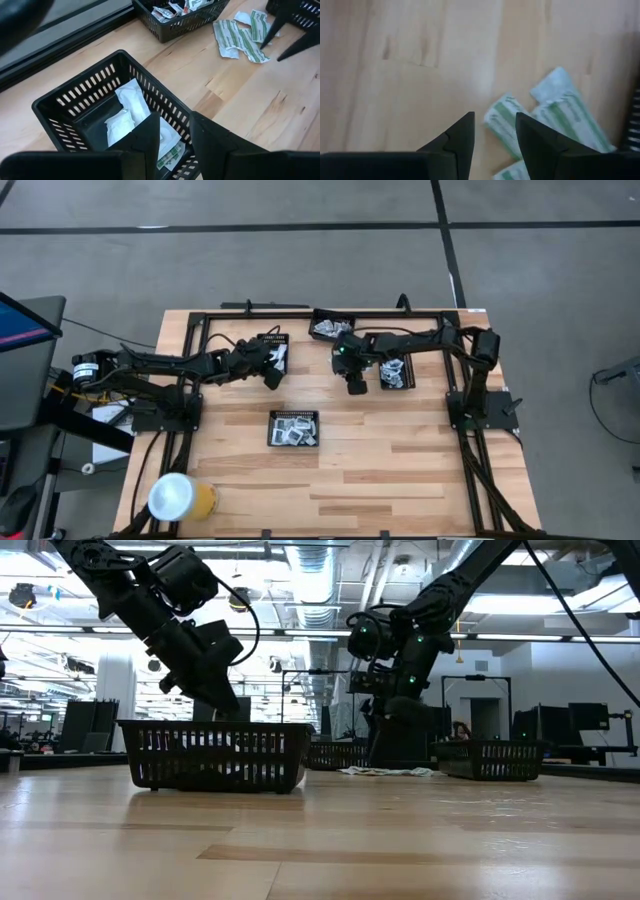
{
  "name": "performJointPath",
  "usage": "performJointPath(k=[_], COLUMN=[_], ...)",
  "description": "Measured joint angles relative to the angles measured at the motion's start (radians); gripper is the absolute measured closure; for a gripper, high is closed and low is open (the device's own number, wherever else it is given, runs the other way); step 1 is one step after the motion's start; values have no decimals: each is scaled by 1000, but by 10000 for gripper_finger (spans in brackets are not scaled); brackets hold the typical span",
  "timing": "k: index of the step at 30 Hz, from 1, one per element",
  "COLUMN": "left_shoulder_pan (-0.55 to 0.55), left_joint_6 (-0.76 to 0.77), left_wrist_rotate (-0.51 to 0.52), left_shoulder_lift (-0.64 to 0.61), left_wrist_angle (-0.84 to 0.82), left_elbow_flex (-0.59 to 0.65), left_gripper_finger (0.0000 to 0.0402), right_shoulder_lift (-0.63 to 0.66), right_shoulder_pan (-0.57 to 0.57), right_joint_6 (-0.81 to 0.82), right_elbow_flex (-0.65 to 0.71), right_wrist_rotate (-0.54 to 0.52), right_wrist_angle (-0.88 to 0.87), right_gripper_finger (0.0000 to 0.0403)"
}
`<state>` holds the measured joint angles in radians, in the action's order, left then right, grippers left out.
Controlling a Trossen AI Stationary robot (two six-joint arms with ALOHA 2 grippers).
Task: Pick & Place First Aid Supplies
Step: Put the green bandage into the left black bin
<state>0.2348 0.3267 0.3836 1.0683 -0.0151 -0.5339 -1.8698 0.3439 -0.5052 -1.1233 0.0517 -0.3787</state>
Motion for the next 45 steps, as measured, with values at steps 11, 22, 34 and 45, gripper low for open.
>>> performJointPath(k=[11,22,34,45], left_shoulder_pan=[0,-6,-6,-9], left_joint_6=[4,4,4,4], left_wrist_rotate=[0,-18,-18,-18], left_shoulder_lift=[0,0,0,0], left_wrist_angle=[14,24,24,24], left_elbow_flex=[0,0,0,0], left_gripper_finger=[295,297,297,297], right_shoulder_lift=[-45,-124,-128,-137], right_shoulder_pan=[10,-35,-87,-102], right_joint_6=[9,122,146,153], right_elbow_flex=[2,-5,-20,-254], right_wrist_rotate=[3,-23,1,103], right_wrist_angle=[18,18,6,-112], right_gripper_finger=[269,289,391,401])
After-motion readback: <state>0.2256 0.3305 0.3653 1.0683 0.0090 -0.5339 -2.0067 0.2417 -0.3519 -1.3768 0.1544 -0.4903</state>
